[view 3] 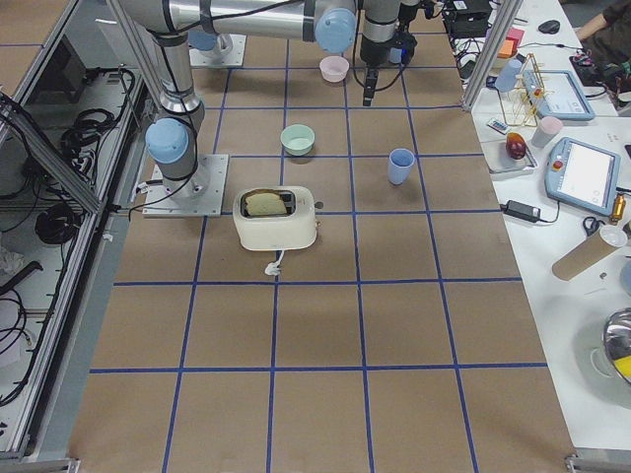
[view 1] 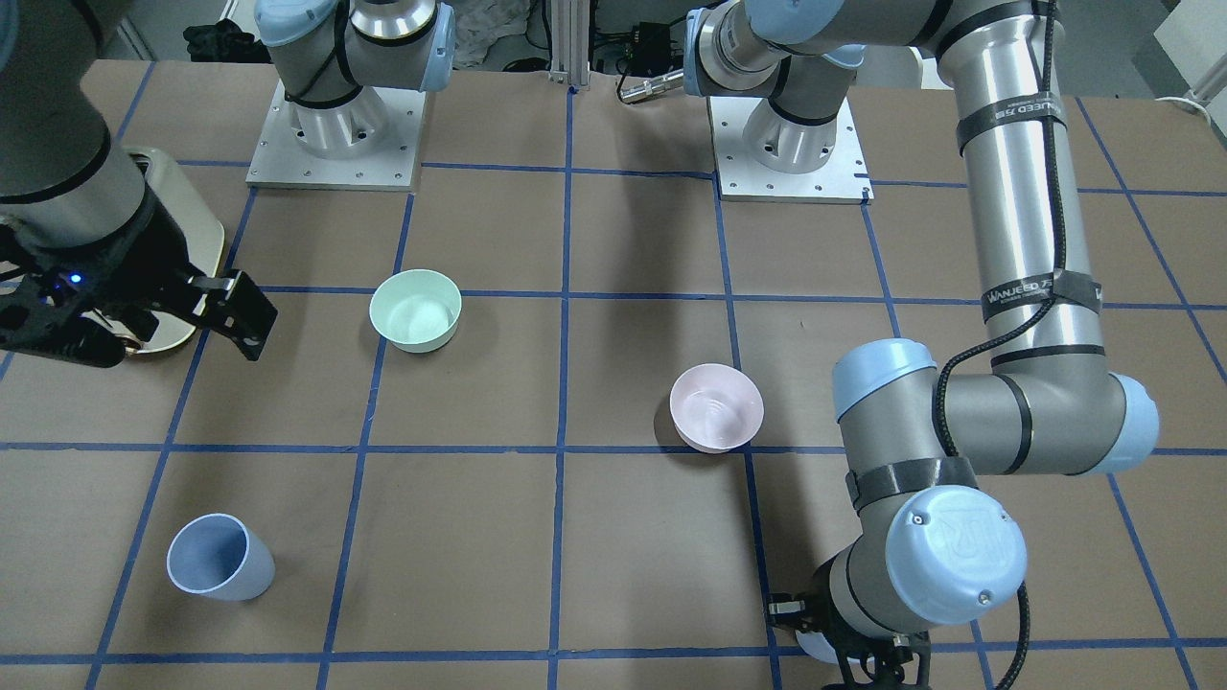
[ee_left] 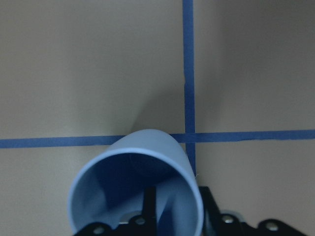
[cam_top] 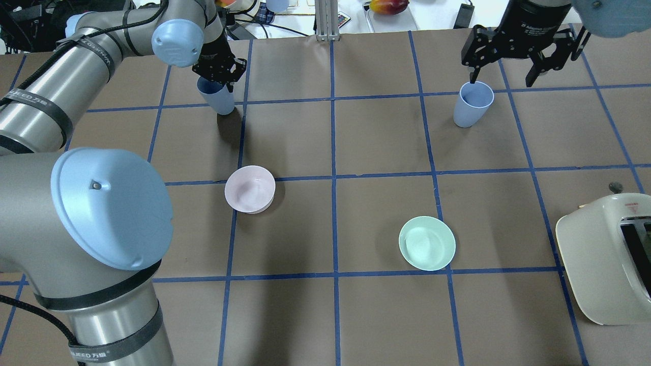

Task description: Stack blue cups with both arms

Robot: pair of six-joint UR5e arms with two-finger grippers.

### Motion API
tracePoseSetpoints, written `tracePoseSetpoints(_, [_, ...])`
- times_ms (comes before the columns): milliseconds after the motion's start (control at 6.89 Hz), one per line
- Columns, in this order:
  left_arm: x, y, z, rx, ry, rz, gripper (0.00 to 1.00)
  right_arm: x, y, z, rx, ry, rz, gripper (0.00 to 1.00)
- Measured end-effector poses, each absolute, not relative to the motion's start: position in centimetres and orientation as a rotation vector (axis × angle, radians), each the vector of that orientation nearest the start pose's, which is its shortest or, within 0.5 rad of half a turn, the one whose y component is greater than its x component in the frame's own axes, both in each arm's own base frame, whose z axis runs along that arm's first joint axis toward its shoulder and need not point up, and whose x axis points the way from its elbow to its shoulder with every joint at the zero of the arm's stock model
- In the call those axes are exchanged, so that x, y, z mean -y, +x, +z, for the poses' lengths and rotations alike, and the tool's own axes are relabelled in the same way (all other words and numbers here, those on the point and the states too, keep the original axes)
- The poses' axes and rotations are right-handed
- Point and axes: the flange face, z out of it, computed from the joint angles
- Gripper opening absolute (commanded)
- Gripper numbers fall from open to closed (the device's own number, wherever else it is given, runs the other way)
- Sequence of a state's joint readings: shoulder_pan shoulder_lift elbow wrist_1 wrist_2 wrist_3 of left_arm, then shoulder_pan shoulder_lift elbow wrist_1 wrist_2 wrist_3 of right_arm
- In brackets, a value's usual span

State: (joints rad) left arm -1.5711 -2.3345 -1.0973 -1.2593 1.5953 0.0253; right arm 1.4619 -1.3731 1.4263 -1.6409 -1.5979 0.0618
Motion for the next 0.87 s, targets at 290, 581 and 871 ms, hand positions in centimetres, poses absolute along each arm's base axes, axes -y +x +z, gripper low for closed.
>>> tracePoseSetpoints(290, [75.2,-21.2,28.4,-3.118,0.124,-0.098,0.0,62.4,2.9,43.0,-3.164,0.141,-0.112,1.0])
tracePoseSetpoints(581, [70.3,-33.6,27.9,-3.127,0.098,-0.081,0.0,65.6,1.4,37.7,-3.163,0.05,-0.078,1.0])
tracePoseSetpoints(871, [64.7,-42.0,26.5,-3.122,0.066,-0.035,0.06,68.4,0.8,32.8,-3.166,0.034,-0.098,1.0])
